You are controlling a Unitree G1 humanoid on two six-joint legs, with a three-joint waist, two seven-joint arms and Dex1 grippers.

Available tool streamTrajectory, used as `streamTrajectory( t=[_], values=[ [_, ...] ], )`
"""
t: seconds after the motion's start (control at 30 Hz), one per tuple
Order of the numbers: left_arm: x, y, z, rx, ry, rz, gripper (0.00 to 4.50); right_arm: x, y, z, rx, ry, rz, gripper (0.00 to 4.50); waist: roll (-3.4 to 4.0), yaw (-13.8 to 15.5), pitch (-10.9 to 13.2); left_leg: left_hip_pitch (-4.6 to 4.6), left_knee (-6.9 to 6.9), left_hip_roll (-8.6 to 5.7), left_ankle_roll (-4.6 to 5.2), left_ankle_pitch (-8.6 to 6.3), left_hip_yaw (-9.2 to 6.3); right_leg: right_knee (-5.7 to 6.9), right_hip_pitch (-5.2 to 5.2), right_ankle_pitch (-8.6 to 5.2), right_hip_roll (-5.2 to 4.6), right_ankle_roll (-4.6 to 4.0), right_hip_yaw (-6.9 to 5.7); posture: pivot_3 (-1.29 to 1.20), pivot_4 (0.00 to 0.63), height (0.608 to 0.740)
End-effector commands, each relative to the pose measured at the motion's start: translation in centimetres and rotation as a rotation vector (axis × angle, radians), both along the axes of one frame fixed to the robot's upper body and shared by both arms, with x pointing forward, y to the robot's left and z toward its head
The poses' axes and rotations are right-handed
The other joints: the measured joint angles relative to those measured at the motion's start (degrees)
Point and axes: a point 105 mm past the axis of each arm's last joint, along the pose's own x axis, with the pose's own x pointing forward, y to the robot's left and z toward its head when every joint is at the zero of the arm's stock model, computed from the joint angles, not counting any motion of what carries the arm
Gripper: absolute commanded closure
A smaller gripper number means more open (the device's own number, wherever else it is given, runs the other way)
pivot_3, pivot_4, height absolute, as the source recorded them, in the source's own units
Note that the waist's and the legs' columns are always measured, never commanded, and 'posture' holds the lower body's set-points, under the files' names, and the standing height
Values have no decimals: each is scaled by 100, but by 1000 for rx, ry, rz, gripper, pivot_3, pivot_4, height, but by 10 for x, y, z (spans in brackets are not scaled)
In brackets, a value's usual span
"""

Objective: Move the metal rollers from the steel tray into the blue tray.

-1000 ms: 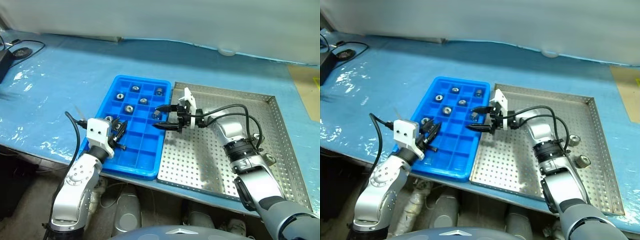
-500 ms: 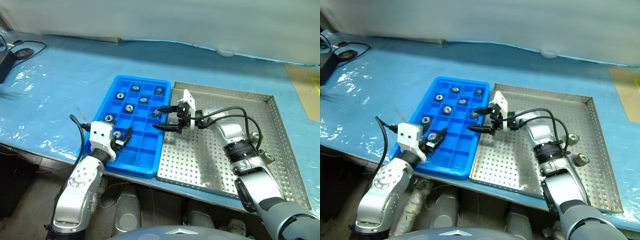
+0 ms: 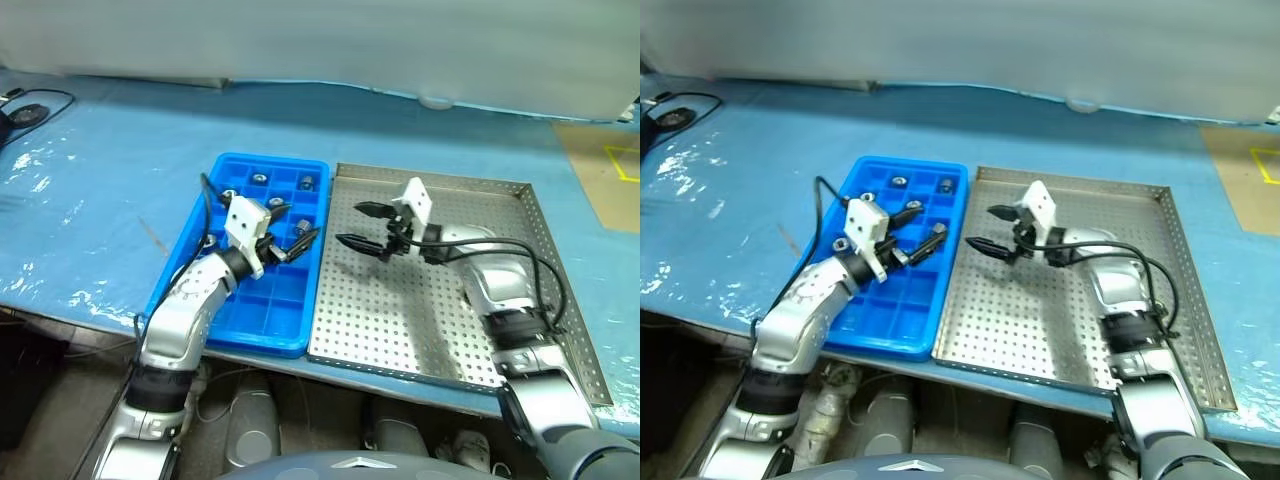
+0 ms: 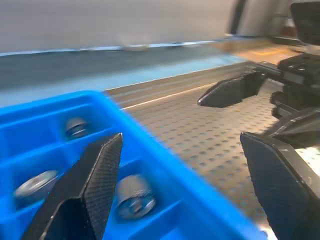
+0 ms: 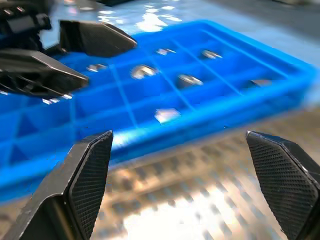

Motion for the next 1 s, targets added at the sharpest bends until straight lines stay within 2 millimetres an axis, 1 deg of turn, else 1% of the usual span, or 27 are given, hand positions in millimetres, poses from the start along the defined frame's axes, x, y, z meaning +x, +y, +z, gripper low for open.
streamTrajectory(
  t=[0.03, 0.1, 0.27, 0.4, 0.5, 0.57, 0.7, 0.83, 0.87, 0.93, 1.0],
  values=[
    [8, -15, 12, 4, -66, -112, 545, -4, -28, 16, -2, -84, -147, 0, 0, -105, 0, 1, 0, -1, 0, 1, 0, 1, 1, 0, 0, 0, 1, -135, 150, 740],
    [14, -26, 10, 3, -66, -163, 545, -8, -39, 12, -9, -73, -205, 0, 1, -264, -1, 13, -1, -3, 1, 1, 11, 1, 3, 1, 0, 1, 16, -158, 150, 740],
    [23, -47, 0, 1, -48, -267, 545, -15, -59, 9, 9, -28, -340, 0, 0, -571, 0, 56, -12, -6, 13, -6, 56, -1, 7, 1, 1, 3, 61, -259, 150, 740],
    [20, -64, 1, -10, -58, -378, 545, -23, -74, -3, -24, 29, -404, 0, -1, -650, -1, 73, -14, -5, 34, -19, 79, -4, 7, 1, 2, 4, 79, -303, 150, 740],
    [17, -74, 11, -71, -73, -443, 545, -29, -82, -12, -35, 84, -446, 0, -1, -688, 0, 75, -12, -6, 43, -24, 94, -7, 7, 1, 0, 4, 86, -320, 150, 740],
    [15, -79, 12, -62, -87, -478, 545, -31, -86, -16, -44, 104, -465, 0, -2, -700, 0, 75, -10, -6, 45, -26, 95, -8, 8, 1, -2, 4, 87, -326, 150, 740],
    [7, -87, 8, -37, -102, -546, 545, -34, -93, -25, -90, 144, -496, 0, -2, -717, 0, 84, -12, -5, 46, -26, 98, -8, 10, 1, -2, 3, 89, -325, 150, 740],
    [0, -88, 4, -46, -89, -583, 545, -43, -103, -45, -188, 214, -513, 0, -2, -713, 0, 85, -14, -5, 47, -27, 100, -12, 10, 0, -1, 4, 91, -322, 150, 740],
    [-2, -87, 2, -42, -82, -589, 545, -46, -103, -51, -207, 240, -504, 0, -2, -712, 0, 85, -14, -5, 48, -27, 101, -13, 10, 0, -1, 4, 91, -322, 150, 740],
    [-5, -85, -3, -22, -74, -605, 545, -52, -98, -57, -196, 276, -478, 0, -3, -713, 1, 85, -15, -5, 49, -28, 102, -16, 12, 0, -2, 4, 91, -310, 150, 740],
    [-6, -83, -5, -12, -69, -610, 516, -52, -93, -58, -184, 285, -462, 404, -4, -718, 1, 88, -16, -4, 49, -29, 102, -16, 12, 0, -1, 5, 91, -303, 150, 740]
  ],
)
